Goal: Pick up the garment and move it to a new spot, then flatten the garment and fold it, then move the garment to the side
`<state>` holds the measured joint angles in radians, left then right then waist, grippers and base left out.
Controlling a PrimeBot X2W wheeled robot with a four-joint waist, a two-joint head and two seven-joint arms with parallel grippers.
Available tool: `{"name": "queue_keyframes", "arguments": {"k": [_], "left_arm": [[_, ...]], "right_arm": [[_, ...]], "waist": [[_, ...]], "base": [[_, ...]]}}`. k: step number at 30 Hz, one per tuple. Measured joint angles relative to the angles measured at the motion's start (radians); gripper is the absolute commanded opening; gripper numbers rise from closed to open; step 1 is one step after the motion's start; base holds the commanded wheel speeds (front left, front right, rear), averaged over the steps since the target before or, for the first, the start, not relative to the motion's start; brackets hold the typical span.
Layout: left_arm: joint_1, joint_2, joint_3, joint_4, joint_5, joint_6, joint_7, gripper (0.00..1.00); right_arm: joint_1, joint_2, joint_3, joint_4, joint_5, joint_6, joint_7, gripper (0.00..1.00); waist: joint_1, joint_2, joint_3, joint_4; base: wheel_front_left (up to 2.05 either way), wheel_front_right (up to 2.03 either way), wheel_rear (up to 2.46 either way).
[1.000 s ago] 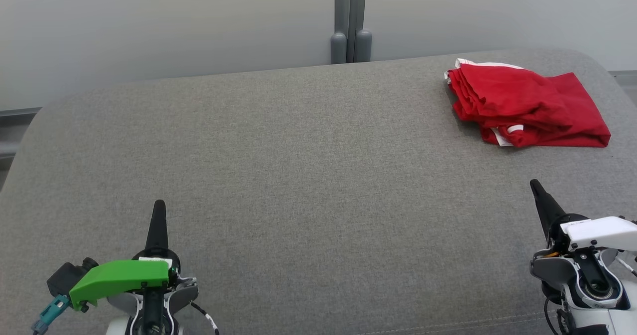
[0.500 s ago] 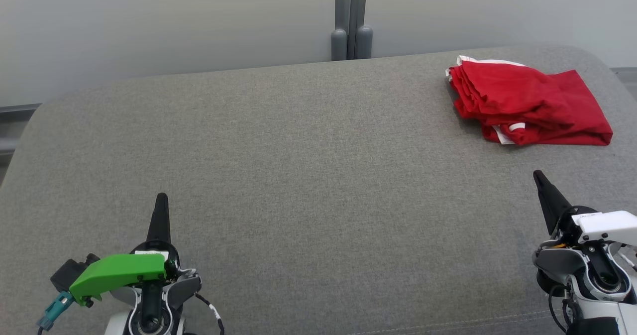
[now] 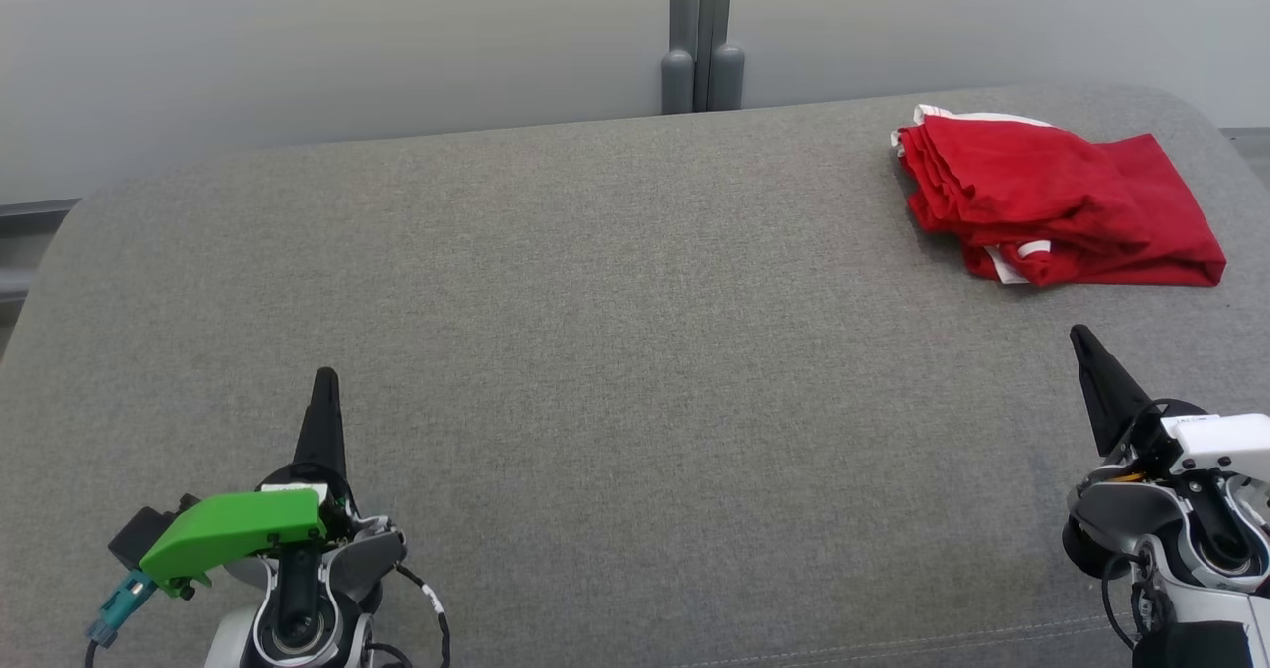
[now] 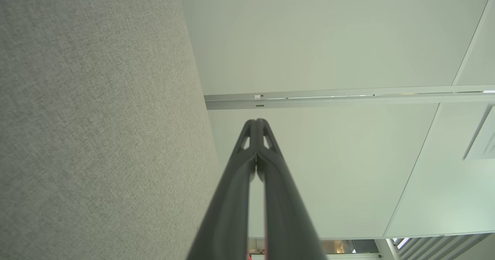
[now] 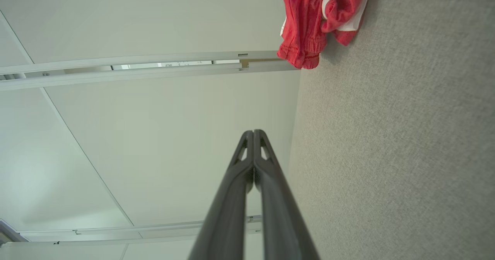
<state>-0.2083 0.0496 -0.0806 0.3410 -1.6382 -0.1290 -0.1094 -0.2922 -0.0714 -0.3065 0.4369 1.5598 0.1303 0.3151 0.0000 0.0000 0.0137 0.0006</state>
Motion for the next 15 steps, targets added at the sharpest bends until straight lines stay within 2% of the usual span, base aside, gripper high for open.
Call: {"name": "queue_keyframes", "arguments": {"k": [15], "left_arm": [[-0.002, 0.000, 0.000, 0.000, -0.001, 0.000, 0.002, 0.00]], "right_arm": [[0.000, 0.000, 0.000, 0.000, 0.001, 0.000, 0.000, 0.00]], "waist": [[0.0000, 0.0000, 0.000, 0.000]], "base": [[0.00, 0.00, 0.00]]}}
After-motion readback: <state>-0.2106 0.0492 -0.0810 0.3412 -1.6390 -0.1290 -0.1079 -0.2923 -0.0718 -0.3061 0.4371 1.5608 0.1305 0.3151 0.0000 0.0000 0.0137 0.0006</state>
